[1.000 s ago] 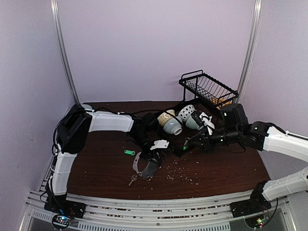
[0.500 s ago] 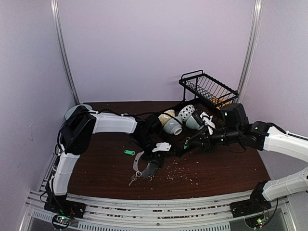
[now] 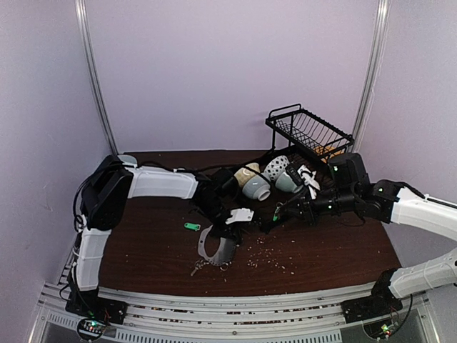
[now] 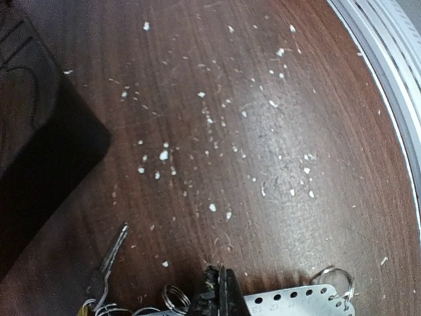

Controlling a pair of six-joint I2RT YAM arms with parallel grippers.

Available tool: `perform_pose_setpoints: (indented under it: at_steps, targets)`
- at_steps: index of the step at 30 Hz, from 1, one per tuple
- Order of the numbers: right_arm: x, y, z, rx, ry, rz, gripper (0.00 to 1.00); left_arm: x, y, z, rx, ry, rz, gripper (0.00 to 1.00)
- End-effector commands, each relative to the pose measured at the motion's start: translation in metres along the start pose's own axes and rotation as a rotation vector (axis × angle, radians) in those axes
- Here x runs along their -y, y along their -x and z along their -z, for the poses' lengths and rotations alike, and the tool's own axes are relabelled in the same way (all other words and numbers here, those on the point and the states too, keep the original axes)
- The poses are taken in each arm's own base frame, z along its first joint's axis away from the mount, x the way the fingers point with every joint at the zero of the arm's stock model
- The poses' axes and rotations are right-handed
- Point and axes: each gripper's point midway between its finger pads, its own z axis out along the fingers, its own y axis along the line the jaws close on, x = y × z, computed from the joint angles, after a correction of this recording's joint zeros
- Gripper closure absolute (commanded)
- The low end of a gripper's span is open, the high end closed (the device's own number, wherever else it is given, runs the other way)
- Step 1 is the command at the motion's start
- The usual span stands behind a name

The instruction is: Put the keys on the keyring

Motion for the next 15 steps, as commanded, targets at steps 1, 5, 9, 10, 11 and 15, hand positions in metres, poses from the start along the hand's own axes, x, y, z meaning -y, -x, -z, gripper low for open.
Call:
perform_pose_setpoints:
  at_steps: [1, 5, 9, 10, 11, 15]
  targets:
    - [-0.001, 0.004, 0.005, 0.030, 0.010, 0.009, 1.00, -0.026, 0.052, 0.049, 0.189, 0.235, 0.073, 1.00]
    - [-0.002, 0.006, 0.008, 0.040, 0.009, 0.008, 1.00, -0.029, 0.077, 0.084, 0.364, 0.377, 0.202, 1.00]
    - [-0.003, 0.009, 0.009, 0.052, 0.014, 0.011, 1.00, -0.008, 0.095, 0.118, 0.566, 0.476, 0.286, 1.00]
    - [-0.004, 0.010, 0.009, 0.054, 0.020, 0.012, 1.00, -0.001, 0.101, 0.126, 0.612, 0.498, 0.278, 1.00]
    - [-0.005, 0.010, 0.009, 0.053, 0.026, 0.013, 1.00, 0.006, 0.107, 0.132, 0.651, 0.521, 0.263, 1.00]
    - [-0.008, 0.014, 0.011, 0.063, 0.043, 0.015, 1.00, 0.044, 0.131, 0.147, 0.749, 0.596, 0.141, 1.00]
